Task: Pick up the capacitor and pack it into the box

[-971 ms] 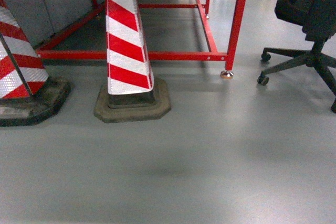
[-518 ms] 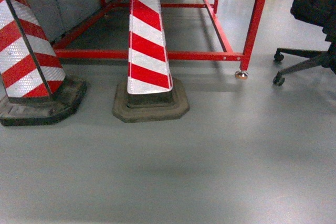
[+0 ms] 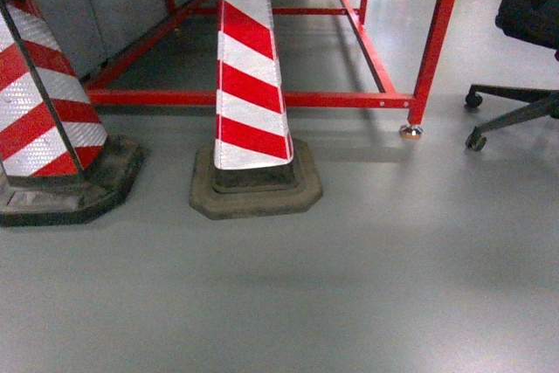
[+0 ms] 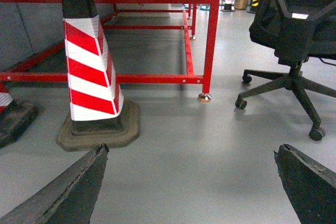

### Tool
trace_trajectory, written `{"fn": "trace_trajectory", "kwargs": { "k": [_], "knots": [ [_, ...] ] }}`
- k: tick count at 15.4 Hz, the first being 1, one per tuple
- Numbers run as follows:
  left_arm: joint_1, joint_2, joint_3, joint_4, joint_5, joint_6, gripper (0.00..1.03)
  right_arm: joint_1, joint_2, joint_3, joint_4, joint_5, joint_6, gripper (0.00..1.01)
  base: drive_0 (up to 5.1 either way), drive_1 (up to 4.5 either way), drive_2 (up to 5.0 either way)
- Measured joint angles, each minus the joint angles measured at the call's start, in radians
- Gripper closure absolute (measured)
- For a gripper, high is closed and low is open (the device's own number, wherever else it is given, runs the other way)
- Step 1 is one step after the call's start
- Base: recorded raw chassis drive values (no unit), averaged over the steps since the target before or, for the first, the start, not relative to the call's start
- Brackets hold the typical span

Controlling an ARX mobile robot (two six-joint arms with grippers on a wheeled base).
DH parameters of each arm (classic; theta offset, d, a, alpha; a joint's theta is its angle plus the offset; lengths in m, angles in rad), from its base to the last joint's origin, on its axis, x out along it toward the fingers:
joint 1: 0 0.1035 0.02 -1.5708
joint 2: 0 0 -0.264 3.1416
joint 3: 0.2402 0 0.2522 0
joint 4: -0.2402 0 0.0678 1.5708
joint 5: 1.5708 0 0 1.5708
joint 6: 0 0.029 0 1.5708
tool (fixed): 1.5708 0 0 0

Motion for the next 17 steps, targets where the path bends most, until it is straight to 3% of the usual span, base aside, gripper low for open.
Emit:
{"fn": "trace_trajectory", "kwargs": {
  "k": [17],
  "knots": [
    [0.000, 0.000, 0.000, 0.000, 0.000, 0.000, 0.60, 0.000, 0.000, 0.000, 0.000, 0.000, 0.000, 0.03, 0.0, 3.81, -3.8]
  ]
}}
